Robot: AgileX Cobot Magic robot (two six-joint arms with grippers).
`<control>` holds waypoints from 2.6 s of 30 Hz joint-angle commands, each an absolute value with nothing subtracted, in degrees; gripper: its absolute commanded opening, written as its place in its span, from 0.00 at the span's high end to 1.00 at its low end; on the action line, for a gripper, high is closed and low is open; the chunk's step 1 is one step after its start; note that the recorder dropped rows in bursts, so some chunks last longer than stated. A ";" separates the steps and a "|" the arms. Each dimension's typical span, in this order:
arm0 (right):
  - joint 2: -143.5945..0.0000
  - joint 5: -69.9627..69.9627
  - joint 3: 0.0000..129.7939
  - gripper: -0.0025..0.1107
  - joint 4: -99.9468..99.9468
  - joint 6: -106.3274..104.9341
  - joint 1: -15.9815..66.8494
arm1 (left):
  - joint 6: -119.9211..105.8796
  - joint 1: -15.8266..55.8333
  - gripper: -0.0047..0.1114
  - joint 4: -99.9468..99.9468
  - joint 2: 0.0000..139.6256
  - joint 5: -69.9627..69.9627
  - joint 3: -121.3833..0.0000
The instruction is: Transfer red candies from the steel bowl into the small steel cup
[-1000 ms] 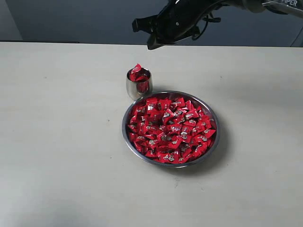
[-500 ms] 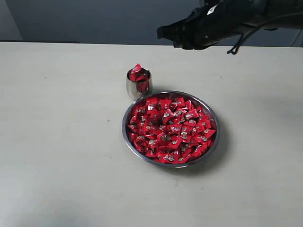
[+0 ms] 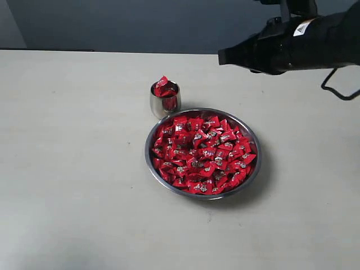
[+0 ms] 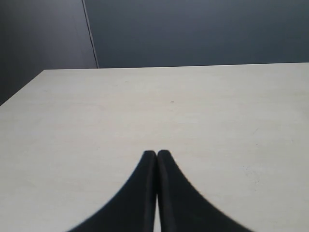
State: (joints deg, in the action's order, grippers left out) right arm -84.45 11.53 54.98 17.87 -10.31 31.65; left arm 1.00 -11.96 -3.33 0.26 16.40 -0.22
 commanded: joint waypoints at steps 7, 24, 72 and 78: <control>-75.25 12.68 50.52 0.99 15.12 -9.29 31.36 | 1.15 -11.65 0.96 -3.66 0.00 16.30 0.00; -66.28 17.62 50.65 0.99 3.81 -9.39 31.36 | 1.15 -11.65 0.96 -3.66 0.00 16.30 0.00; -8.42 23.33 10.37 0.99 0.00 -1.38 -4.79 | 1.15 -11.65 0.96 -3.66 0.00 16.30 0.00; -5.68 23.31 8.23 0.99 -1.07 -1.38 1.30 | 1.15 -11.65 0.96 -3.66 0.00 16.30 0.00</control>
